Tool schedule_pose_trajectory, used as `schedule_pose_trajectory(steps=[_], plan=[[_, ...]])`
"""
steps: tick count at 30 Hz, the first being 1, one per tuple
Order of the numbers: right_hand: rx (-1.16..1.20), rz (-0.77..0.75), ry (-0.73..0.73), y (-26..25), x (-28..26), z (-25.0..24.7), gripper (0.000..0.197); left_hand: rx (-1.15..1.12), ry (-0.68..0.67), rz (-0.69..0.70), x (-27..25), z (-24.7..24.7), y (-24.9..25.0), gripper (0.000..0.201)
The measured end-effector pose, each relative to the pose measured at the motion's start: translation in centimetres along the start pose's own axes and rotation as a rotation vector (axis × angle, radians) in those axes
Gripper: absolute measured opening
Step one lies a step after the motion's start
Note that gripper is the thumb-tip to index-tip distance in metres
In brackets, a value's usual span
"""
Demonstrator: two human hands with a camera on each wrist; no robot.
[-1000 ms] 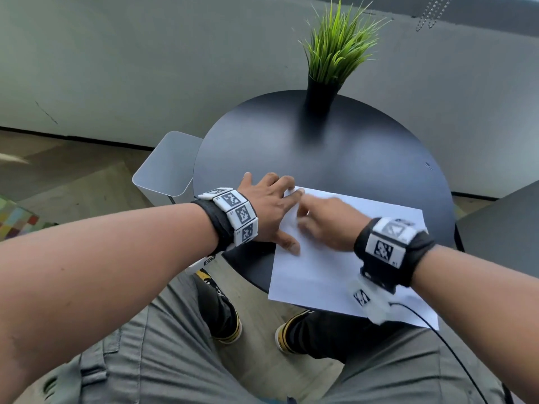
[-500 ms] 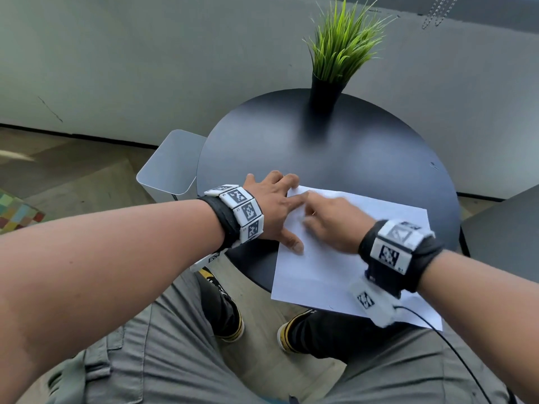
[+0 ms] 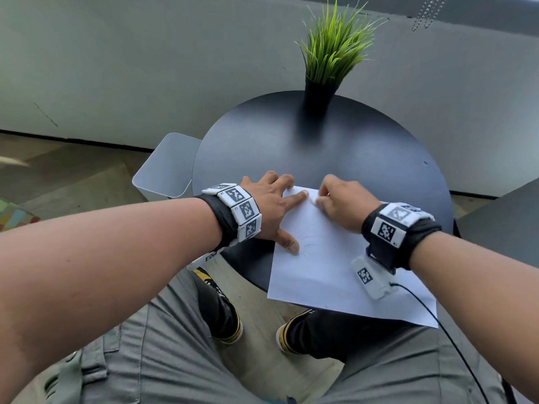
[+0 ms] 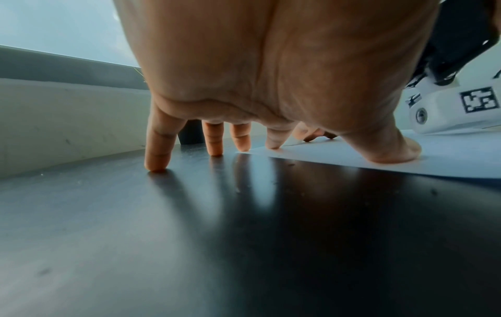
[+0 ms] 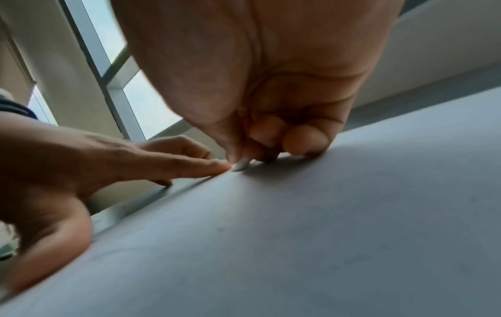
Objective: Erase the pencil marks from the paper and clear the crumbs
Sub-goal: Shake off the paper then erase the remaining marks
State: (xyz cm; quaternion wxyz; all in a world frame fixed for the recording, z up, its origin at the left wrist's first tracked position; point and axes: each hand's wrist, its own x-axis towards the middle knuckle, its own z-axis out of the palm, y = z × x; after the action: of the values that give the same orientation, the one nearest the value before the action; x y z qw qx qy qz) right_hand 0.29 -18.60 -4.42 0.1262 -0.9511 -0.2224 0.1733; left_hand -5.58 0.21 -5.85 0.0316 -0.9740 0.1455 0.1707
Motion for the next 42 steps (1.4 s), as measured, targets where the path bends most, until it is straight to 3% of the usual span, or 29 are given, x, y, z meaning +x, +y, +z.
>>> schedule_pose_trajectory(steps=[2,5,6,10,17,21,26,31,36,40,42], plan=[[-0.049,-0.069,-0.007,-0.7,-0.8,0.5,0.019,-0.008,-0.001,-0.005,0.0,-0.1,0.0,0.119],[-0.141,-0.310,-0.174,-2.5,-3.4,1.8,0.025,-0.017,0.002,-0.002,0.0,0.0,0.2,0.117],[-0.138,-0.298,-0.183,-2.3,-3.3,1.6,0.025,-0.017,-0.001,-0.001,0.1,0.0,0.2,0.118],[-0.035,-0.012,-0.055,-0.1,-0.3,-0.1,0.022,-0.007,-0.046,0.005,-0.3,0.0,0.3,0.116],[-0.028,0.063,-0.049,-0.1,0.6,0.1,0.025,0.009,-0.078,0.026,-1.7,0.4,1.0,0.133],[-0.070,-0.029,-0.074,-0.5,-0.9,-0.4,0.022,-0.001,-0.088,0.018,-1.5,0.5,0.9,0.138],[-0.218,-0.391,-0.309,-2.8,-4.9,0.8,0.023,-0.029,-0.116,0.018,-1.5,0.7,0.8,0.137],[-0.144,-0.067,-0.049,-0.4,-1.2,-0.5,0.022,-0.048,-0.120,0.008,-1.6,0.6,0.7,0.137],[-0.182,-0.409,-0.303,-2.6,-4.3,1.5,0.023,-0.051,-0.121,0.012,-1.5,0.7,0.7,0.137],[-0.161,-0.169,-0.062,-0.7,-1.6,0.4,0.018,-0.028,-0.098,0.016,-1.4,0.8,0.7,0.136],[-0.196,-0.261,-0.095,-1.9,-3.1,1.1,0.016,-0.029,-0.107,0.012,-1.5,0.7,0.8,0.136]])
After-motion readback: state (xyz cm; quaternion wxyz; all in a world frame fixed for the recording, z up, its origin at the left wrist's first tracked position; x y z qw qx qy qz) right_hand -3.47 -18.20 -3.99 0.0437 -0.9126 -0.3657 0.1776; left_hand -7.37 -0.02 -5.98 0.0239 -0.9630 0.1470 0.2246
